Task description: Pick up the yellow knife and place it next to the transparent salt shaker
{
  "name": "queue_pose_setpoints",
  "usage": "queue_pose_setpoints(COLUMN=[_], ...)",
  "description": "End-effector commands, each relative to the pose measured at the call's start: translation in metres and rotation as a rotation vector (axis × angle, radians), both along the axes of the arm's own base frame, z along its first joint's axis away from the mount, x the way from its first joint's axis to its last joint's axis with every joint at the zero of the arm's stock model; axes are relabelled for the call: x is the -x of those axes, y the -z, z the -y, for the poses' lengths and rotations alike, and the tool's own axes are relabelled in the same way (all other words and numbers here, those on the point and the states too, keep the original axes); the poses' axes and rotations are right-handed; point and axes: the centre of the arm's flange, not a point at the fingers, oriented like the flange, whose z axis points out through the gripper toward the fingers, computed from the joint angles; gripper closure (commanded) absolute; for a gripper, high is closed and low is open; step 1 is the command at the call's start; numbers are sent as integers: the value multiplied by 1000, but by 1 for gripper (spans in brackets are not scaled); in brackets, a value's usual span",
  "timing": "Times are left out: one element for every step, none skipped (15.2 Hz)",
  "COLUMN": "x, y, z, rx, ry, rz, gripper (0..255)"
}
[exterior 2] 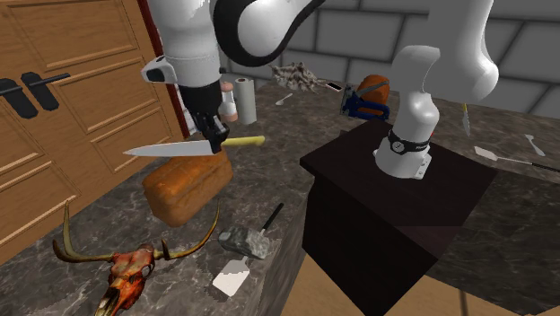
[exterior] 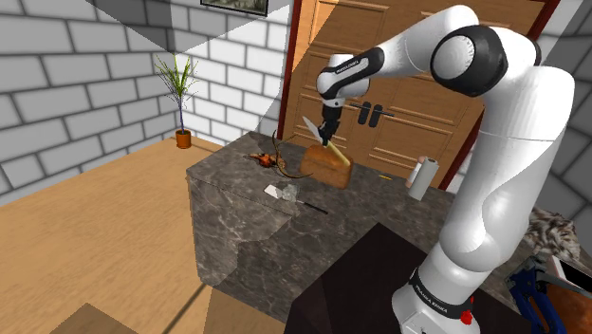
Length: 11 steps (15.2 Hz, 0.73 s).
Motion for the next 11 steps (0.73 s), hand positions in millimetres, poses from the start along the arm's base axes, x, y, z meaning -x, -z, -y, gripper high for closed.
queue_pose_setpoints(x=[0, 0, 3, 6, 10, 13, 16, 20, 23, 26, 29], y=[-11, -15, -14, -15, -15, -15, -15, -15, -15, -15, -15], z=[0, 0, 12, 25, 38, 51, 64, 76, 89, 102, 115], rx=[0, 0, 0, 0, 0, 0, 0, 0, 0, 0, 0], ry=[0, 0, 0, 0, 0, 0, 0, 0, 0, 0, 0], rz=[0, 0, 0, 0, 0, 0, 0, 0, 0, 0, 0], gripper=[255, 255, 255, 255, 255, 255, 255, 255, 255, 255, 255])
